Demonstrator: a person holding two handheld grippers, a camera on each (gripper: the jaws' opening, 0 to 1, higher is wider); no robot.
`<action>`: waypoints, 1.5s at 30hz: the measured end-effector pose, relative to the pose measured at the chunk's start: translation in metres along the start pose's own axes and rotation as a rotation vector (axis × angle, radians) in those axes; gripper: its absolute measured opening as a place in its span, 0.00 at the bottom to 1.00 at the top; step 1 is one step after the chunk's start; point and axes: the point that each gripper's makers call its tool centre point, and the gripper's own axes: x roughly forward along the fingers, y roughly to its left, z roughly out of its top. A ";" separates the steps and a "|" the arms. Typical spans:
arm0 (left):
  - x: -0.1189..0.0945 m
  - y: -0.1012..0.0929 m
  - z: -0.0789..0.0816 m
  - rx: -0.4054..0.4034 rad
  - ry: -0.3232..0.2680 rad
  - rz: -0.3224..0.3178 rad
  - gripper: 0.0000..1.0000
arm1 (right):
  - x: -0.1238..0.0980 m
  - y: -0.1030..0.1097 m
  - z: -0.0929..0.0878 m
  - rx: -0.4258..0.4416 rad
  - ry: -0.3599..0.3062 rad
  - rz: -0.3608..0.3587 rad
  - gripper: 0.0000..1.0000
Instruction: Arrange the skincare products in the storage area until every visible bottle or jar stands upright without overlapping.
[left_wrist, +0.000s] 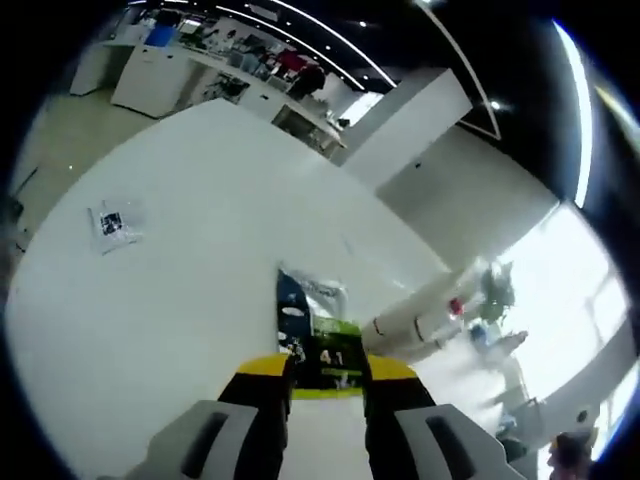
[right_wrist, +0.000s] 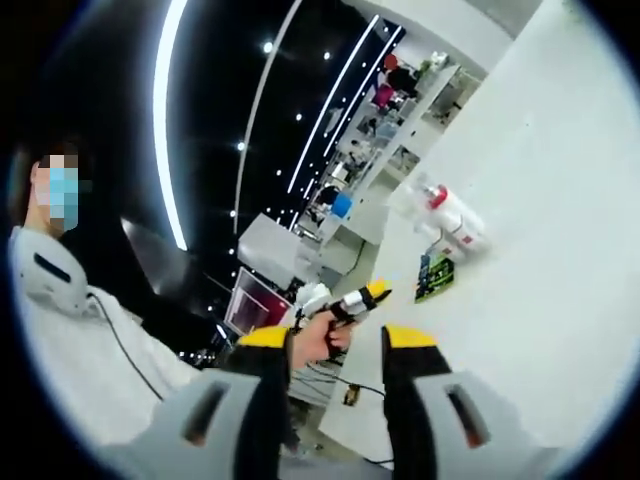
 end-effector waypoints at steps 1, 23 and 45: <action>-0.009 -0.001 -0.006 0.004 -0.004 -0.001 0.29 | 0.000 0.002 -0.001 -0.002 0.002 0.006 0.37; -0.147 0.008 -0.066 0.043 -0.068 0.106 0.34 | 0.021 0.040 -0.068 -0.055 0.103 0.132 0.50; -0.190 0.019 -0.096 0.153 -0.021 0.191 0.48 | -0.014 -0.027 -0.086 -0.340 0.106 -0.167 0.64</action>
